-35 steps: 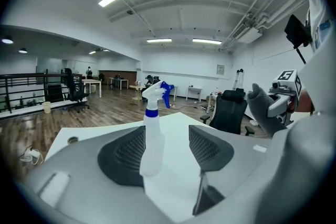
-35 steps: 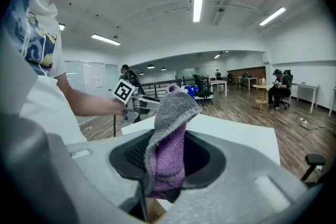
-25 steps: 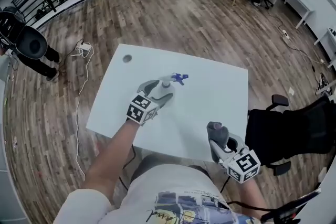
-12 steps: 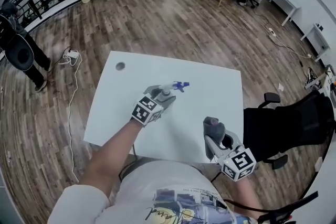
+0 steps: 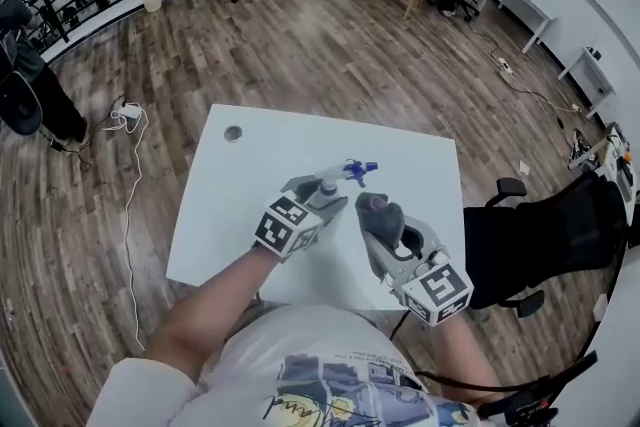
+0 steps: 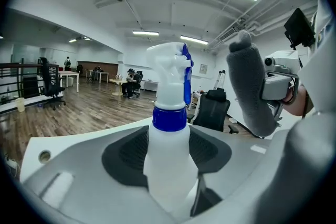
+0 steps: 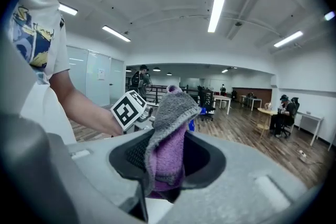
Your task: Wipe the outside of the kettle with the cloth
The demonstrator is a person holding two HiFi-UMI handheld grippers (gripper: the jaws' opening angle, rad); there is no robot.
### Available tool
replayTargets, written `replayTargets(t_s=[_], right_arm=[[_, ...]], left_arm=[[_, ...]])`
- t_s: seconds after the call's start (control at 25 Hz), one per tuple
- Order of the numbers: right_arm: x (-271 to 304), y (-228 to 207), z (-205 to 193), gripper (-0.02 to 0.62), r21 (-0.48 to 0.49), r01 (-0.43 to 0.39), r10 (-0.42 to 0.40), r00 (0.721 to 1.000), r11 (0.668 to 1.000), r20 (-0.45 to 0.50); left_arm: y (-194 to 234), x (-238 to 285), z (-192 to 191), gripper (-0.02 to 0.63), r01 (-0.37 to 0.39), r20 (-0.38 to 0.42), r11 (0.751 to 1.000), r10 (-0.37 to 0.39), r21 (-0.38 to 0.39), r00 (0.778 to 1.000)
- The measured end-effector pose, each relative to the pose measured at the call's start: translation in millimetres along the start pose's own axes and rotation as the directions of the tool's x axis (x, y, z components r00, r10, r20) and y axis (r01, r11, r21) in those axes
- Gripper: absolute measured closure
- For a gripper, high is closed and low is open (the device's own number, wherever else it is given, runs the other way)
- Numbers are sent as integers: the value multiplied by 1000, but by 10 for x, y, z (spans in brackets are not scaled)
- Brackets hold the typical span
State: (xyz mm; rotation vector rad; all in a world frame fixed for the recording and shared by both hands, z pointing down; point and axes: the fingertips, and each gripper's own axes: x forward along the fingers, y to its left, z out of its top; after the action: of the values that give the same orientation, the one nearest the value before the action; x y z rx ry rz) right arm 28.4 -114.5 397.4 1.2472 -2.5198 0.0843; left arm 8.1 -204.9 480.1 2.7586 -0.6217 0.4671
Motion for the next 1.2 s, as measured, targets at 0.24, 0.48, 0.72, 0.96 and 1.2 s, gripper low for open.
replayTargets(t_s=[0.24, 0.48, 0.72, 0.96, 1.2], right_arm=[[459, 266, 342, 463, -126, -75, 74, 997, 989, -15], [520, 209, 240, 463, -141, -92, 84, 995, 986, -56], [391, -78, 182, 463, -116, -45, 38, 997, 992, -61], [257, -321, 93, 463, -75, -14, 11, 999, 997, -48], [101, -554, 37, 463, -4, 27, -27, 1000, 1000, -3]], left_arm=[[-185, -160, 55, 382, 25, 0, 1000, -25, -8, 1000], [-245, -193, 104, 382, 24, 19, 1000, -24, -9, 1000], [-177, -220, 147, 383, 11, 30, 1000, -10, -30, 999], [-192, -166, 161, 383, 4, 21, 999, -3, -40, 1000], [-176, -159, 285, 383, -13, 48, 997, 16, -73, 999]])
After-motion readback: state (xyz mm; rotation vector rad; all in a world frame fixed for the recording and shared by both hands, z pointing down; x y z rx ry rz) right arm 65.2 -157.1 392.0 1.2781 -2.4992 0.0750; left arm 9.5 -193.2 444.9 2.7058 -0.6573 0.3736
